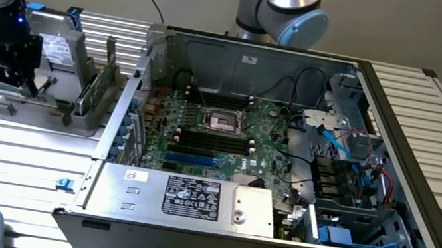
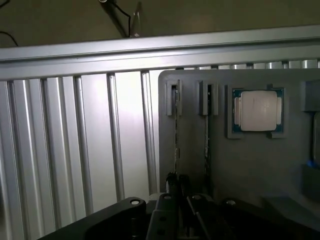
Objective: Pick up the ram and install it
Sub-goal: 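Pick up the ram and move it above insertion slot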
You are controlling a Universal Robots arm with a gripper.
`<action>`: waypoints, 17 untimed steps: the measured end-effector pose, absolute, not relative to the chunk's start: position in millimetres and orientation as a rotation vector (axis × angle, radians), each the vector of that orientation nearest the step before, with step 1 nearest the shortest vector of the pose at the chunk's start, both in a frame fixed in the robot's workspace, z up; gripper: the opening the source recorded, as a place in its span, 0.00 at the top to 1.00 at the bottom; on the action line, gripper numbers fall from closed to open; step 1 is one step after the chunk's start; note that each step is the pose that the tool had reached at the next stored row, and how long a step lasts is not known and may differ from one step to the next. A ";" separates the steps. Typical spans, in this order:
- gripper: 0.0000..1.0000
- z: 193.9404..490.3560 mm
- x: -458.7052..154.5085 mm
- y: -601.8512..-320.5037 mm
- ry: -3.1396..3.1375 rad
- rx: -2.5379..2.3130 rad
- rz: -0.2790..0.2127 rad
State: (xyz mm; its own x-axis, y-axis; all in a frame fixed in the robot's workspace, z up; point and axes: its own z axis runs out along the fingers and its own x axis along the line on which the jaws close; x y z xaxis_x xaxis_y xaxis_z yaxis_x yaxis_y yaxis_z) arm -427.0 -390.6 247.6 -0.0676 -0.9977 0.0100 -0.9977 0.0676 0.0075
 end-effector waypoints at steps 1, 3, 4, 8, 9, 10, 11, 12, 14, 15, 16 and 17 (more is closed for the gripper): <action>0.87 250.2 -427.0 -390.6 -2.280 2.143 0.003; 0.87 256.4 -427.0 -390.7 -2.269 2.157 0.004; 0.87 259.3 -427.0 -390.6 -2.264 2.162 0.005; 0.87 276.0 -427.1 -390.6 -2.251 2.177 0.006; 0.87 280.8 -427.1 -390.6 -2.249 2.179 0.006; 0.87 285.3 -427.1 -390.6 -2.248 2.180 0.006; 0.87 289.8 -427.1 -390.6 -2.246 2.182 0.006; 0.87 294.3 -427.1 -390.6 -2.245 2.183 0.006; 0.87 303.3 -426.9 -390.6 -2.243 2.185 0.006; 0.87 308.2 -426.4 -390.6 -2.242 2.186 0.006; 0.87 312.7 -425.6 -390.6 -2.241 2.187 0.006; 0.87 317.2 -424.7 -390.7 -2.240 2.188 0.006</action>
